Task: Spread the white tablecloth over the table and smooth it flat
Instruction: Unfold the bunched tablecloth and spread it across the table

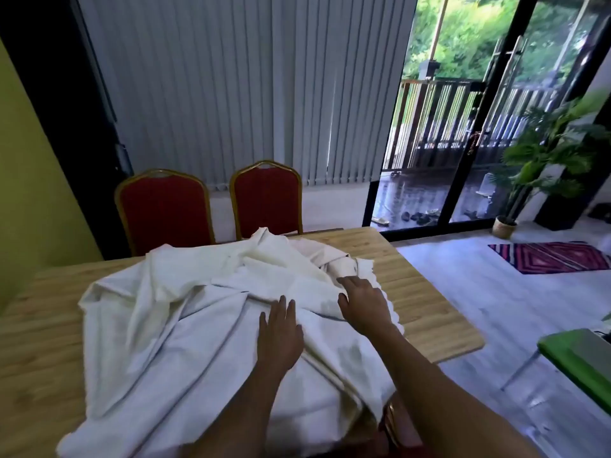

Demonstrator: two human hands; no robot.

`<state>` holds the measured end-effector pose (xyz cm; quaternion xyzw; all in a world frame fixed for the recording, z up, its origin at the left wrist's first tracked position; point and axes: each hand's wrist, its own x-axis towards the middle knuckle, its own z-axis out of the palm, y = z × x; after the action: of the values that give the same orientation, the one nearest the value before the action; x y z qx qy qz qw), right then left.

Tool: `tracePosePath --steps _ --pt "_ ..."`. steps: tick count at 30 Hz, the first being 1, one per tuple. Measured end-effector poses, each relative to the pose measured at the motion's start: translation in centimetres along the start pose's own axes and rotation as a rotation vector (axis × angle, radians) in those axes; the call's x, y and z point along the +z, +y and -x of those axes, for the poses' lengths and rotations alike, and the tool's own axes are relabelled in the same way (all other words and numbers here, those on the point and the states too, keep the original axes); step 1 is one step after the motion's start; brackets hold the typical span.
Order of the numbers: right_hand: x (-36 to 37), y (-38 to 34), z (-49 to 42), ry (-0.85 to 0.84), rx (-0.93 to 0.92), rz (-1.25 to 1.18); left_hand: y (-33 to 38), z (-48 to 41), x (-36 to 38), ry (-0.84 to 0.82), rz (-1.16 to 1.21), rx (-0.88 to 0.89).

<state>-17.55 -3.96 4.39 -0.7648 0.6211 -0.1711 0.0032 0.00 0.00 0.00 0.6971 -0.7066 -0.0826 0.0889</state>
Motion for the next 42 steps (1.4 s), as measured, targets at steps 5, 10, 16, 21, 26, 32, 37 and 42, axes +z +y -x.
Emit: tracePosePath --steps 5,10,16,21,26,32,37,42 --pt "3.2 4.3 -0.1 -0.096 0.001 0.005 1.8 0.0 5.2 0.02 -0.012 -0.11" --pt "6.9 7.9 -0.2 -0.131 -0.052 -0.041 2.7 0.6 9.0 -0.062 0.028 -0.267" --pt "10.6 10.4 -1.3 -0.301 -0.036 0.071 4.8 2.1 12.3 -0.194 0.021 -0.375" --pt "11.3 10.9 -3.2 -0.263 0.045 -0.036 5.1 2.2 12.7 -0.194 0.054 -0.416" --pt "9.8 12.2 -6.6 -0.183 0.085 -0.225 5.0 2.4 12.4 -0.204 0.049 -0.404" --pt "4.2 14.4 -11.7 0.097 0.321 -0.503 5.1 2.6 12.4 -0.21 0.037 -0.415" --pt "2.0 17.7 -14.8 0.105 0.527 -0.58 5.0 2.5 12.6 -0.15 0.024 -0.413" --pt "2.7 15.5 -13.6 0.047 0.462 -0.072 4.5 1.3 12.3 -0.06 0.108 -0.49"
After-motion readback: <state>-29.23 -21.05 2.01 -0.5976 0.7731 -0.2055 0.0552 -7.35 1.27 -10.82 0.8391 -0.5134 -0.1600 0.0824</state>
